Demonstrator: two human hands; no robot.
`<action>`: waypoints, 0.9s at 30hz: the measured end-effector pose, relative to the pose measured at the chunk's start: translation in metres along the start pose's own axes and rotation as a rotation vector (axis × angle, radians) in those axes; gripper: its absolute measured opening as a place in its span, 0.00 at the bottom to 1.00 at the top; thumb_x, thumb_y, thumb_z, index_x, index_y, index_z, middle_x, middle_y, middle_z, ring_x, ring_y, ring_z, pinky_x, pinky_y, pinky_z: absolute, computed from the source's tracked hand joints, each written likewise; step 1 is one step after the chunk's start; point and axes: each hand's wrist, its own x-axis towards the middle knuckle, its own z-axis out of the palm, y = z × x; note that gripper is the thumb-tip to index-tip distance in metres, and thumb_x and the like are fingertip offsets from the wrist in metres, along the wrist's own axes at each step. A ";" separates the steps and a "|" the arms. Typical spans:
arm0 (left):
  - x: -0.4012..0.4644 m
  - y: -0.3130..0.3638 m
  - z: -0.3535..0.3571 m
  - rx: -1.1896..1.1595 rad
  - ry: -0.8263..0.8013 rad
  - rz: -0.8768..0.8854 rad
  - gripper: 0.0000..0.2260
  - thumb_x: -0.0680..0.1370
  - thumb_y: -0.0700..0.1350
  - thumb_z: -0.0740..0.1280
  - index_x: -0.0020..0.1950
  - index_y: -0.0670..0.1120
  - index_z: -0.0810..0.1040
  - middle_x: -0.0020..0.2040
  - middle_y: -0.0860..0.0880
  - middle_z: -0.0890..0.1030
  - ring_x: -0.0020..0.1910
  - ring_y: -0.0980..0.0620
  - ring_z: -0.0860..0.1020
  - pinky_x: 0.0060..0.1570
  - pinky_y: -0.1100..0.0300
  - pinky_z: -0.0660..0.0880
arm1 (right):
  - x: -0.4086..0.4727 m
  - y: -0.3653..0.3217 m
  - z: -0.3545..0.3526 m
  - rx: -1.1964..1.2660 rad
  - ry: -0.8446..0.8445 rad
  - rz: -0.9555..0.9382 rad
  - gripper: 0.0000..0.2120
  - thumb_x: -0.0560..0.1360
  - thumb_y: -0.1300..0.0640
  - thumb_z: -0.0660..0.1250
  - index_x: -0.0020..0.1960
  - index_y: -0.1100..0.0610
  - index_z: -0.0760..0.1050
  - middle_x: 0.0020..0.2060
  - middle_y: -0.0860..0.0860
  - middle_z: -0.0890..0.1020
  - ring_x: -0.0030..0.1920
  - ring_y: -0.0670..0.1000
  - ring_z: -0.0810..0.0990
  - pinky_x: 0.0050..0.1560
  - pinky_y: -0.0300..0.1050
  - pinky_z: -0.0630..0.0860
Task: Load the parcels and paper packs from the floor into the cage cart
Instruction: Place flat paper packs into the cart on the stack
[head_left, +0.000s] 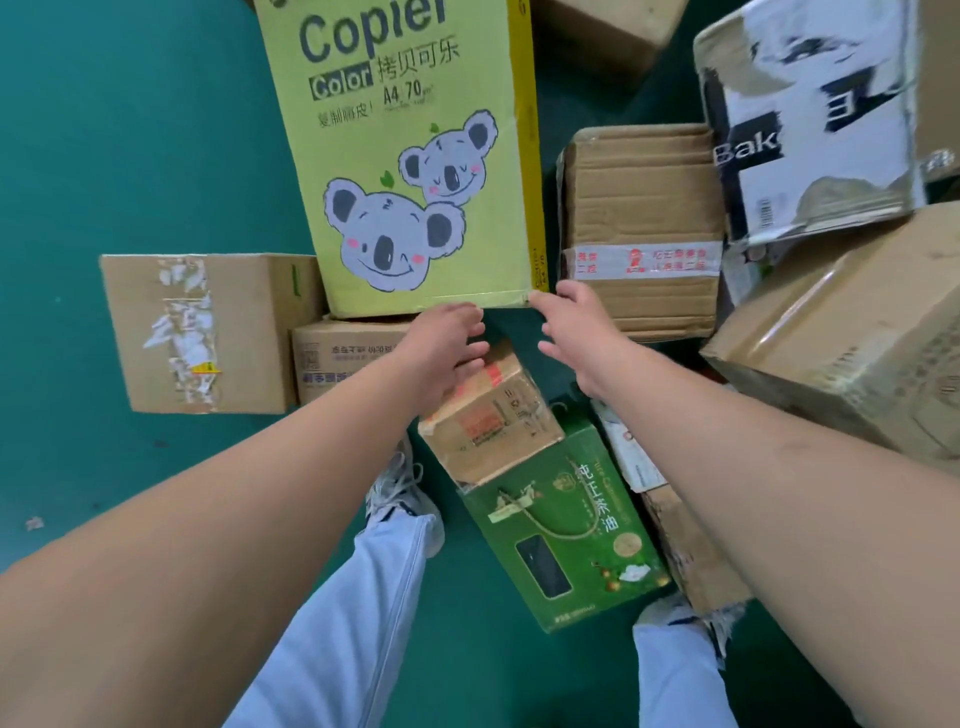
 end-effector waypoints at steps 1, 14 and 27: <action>0.009 0.001 0.001 0.038 -0.001 0.024 0.15 0.88 0.43 0.57 0.74 0.46 0.71 0.64 0.50 0.78 0.63 0.49 0.78 0.65 0.54 0.77 | 0.014 0.002 0.004 -0.008 0.000 -0.021 0.31 0.82 0.48 0.65 0.81 0.48 0.57 0.72 0.52 0.72 0.66 0.53 0.74 0.71 0.58 0.73; 0.050 -0.006 -0.018 -0.134 0.078 0.044 0.16 0.85 0.50 0.64 0.71 0.48 0.70 0.63 0.46 0.80 0.58 0.48 0.81 0.57 0.54 0.81 | 0.075 -0.003 0.031 -0.082 0.005 -0.176 0.47 0.69 0.37 0.78 0.78 0.53 0.60 0.68 0.48 0.74 0.66 0.53 0.74 0.71 0.55 0.71; -0.109 -0.002 -0.058 -0.777 0.243 -0.024 0.33 0.75 0.59 0.75 0.74 0.52 0.66 0.64 0.40 0.79 0.54 0.40 0.83 0.42 0.47 0.85 | -0.126 -0.061 -0.063 0.263 -0.128 -0.121 0.43 0.67 0.42 0.81 0.73 0.59 0.68 0.66 0.58 0.75 0.61 0.59 0.79 0.48 0.51 0.85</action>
